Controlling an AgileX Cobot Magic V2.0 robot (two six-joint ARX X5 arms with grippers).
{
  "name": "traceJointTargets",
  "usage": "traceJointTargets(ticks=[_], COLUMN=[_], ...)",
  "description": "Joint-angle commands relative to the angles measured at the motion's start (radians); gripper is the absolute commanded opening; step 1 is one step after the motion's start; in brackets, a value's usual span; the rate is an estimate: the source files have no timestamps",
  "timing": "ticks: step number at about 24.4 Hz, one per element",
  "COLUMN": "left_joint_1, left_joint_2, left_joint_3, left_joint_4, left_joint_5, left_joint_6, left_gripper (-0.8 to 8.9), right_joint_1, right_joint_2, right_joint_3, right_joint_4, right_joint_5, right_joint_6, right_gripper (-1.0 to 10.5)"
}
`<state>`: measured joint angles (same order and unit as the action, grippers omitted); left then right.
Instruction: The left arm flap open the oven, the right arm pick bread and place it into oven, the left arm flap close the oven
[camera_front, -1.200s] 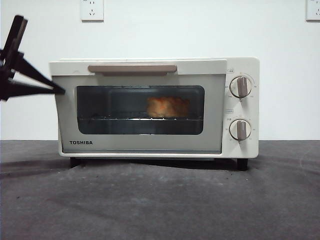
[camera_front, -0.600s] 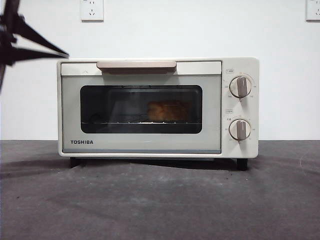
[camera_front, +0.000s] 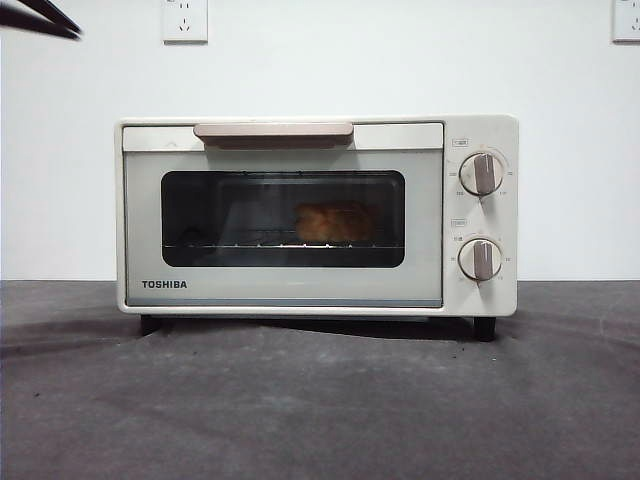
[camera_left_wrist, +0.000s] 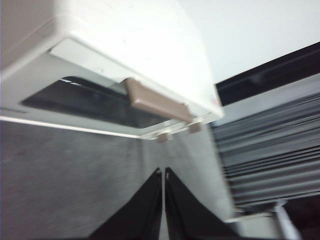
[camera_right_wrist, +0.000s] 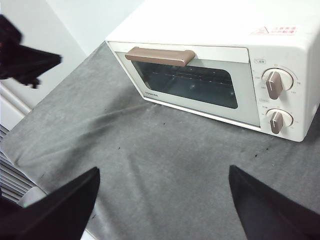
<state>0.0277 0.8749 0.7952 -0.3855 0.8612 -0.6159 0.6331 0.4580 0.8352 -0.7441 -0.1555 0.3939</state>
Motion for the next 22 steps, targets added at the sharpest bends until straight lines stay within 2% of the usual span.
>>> traceJointTargets(ticks=[1,2,5,11,14,18,22], left_joint_1=[-0.001,-0.003,-0.008,-0.017,-0.033,-0.065,-0.106], left_joint_2=[-0.066,-0.1,-0.183,-0.349,-0.414,-0.472,-0.489], left_joint_3=[0.055,0.073,0.099,0.101,0.101,0.101,0.101], left_joint_4=[-0.187,-0.258,-0.367,-0.439,-0.462,-0.51,-0.526], left_joint_5=[-0.072,-0.098,-0.122,-0.135,-0.13,-0.13,-0.131], left_joint_6=[0.266,0.342,0.471,0.522,0.591,0.678,0.692], left_gripper=[0.16,0.16,0.16,0.16,0.16,0.16,0.16], right_joint_1=[0.005,0.005,0.005,0.006,0.006,0.006,0.006], right_joint_2=[0.005,0.005,0.005,0.004,0.004,0.004,0.004], right_joint_3=[0.018,0.018,0.018,0.018,0.018,0.018,0.018], right_joint_4=[0.011,0.011,0.01,0.01,0.011,0.011,0.011], right_joint_5=[-0.001,-0.001,-0.002,-0.005,-0.016,-0.053,-0.054], right_joint_6=[-0.019,-0.025,-0.047,-0.125,-0.164,-0.175,-0.175], right_gripper=[4.1,4.1,4.1,4.1,4.1,4.1,4.1])
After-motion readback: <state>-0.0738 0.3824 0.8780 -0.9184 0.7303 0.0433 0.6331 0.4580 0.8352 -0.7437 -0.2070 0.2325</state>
